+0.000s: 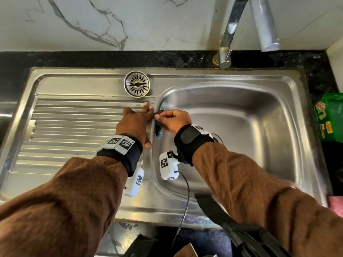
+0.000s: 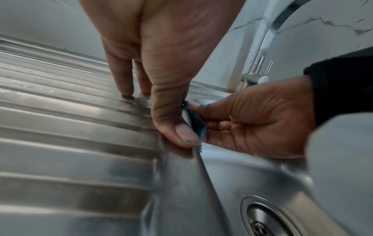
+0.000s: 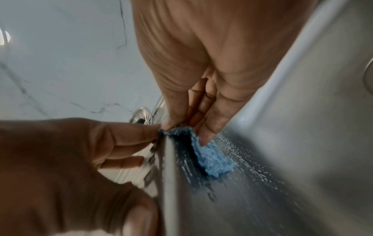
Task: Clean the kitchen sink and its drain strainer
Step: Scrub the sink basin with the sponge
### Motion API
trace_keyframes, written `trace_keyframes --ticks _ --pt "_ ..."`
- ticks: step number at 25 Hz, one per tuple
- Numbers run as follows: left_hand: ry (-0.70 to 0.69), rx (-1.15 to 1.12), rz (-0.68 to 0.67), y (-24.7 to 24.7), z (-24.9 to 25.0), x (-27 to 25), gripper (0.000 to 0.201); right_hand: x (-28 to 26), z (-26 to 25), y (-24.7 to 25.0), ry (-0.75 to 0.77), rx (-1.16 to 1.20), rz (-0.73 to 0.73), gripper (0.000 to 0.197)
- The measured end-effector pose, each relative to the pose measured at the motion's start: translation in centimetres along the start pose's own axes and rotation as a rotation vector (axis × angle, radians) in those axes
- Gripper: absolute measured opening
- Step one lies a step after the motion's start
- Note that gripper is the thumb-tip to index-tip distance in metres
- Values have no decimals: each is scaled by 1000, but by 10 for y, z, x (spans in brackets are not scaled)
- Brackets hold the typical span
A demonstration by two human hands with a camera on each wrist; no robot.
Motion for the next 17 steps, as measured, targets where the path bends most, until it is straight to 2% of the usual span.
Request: trace_keyframes --ticks 2,3,6,7,8,11,13,15,17 --pt "4 3 7 -2 -1 3 129 -14 7 5 -4 -77 -61 16" --pt "2 0 17 -3 -3 4 128 -28 16 9 -56 -127 -160 15" --pt "-6 -7 44 -5 -4 7 124 -74 34 22 -319 -275 -589 13" --pt "-5 -3 48 -6 -4 7 122 -80 34 23 -328 -290 -619 14" --pt "-7 13 51 -6 -4 7 120 -76 30 22 -292 -259 -563 13" --pt "-11 75 28 -3 -2 6 122 -44 13 13 -62 -135 -188 12" --pt "-22 123 10 -1 -1 4 122 -35 8 7 29 -107 -77 13" --pt "-39 139 15 -1 0 4 120 -43 18 11 37 -182 -129 14" --pt "-50 113 32 -3 -3 6 119 -68 33 21 -61 -342 -336 16"
Point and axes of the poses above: each hand's wrist, its own x-axis towards the middle knuckle, its own y-axis out of the back of the hand, z = x × y, the point moved 1 cm from there along x, towards the middle knuckle, and after that the axes turned 3 degrees about -x, right-handed, at the moved point
